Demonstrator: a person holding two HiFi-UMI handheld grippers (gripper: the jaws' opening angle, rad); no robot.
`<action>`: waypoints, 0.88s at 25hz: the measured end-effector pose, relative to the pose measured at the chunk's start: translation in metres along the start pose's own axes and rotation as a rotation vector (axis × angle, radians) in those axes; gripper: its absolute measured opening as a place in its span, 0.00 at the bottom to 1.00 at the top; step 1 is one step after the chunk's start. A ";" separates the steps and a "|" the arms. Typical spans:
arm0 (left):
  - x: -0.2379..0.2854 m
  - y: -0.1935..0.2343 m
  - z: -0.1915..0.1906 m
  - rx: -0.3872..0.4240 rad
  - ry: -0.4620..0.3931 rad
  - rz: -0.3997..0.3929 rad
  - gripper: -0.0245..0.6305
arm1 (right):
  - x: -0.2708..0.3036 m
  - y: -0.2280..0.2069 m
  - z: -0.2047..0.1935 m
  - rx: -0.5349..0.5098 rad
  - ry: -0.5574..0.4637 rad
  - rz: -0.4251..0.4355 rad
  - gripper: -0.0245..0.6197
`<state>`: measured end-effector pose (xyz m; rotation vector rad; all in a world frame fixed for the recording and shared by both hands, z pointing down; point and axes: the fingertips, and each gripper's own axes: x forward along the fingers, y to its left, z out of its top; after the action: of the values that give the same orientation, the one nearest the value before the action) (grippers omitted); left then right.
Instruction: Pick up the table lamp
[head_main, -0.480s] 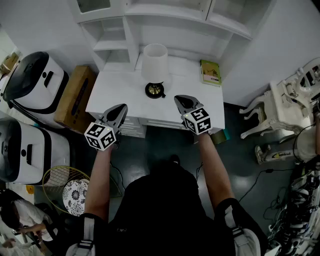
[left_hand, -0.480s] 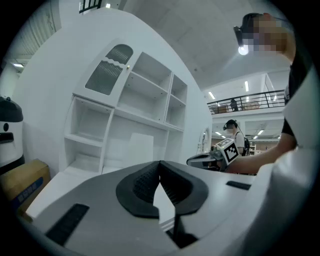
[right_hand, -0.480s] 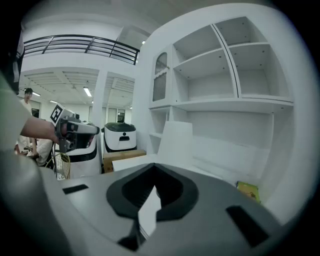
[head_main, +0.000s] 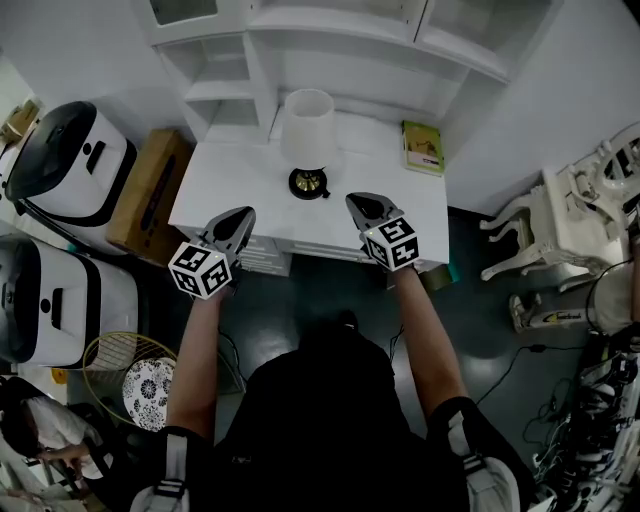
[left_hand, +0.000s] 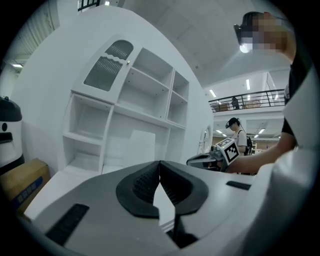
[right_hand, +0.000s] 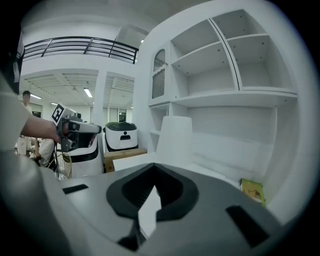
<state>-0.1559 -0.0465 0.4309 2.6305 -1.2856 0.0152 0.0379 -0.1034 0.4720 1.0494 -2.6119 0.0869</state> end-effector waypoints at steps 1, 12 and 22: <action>0.002 0.001 -0.001 -0.003 0.003 0.001 0.05 | 0.001 -0.002 -0.001 0.006 0.002 0.002 0.05; 0.048 0.005 -0.023 -0.013 0.006 0.030 0.08 | -0.001 -0.034 -0.013 0.009 -0.038 0.041 0.11; 0.094 0.011 -0.049 -0.013 0.042 0.085 0.34 | 0.010 -0.072 -0.043 -0.058 0.065 0.126 0.13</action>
<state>-0.1022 -0.1162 0.4905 2.5489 -1.3781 0.0748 0.0920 -0.1553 0.5117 0.8474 -2.6033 0.0735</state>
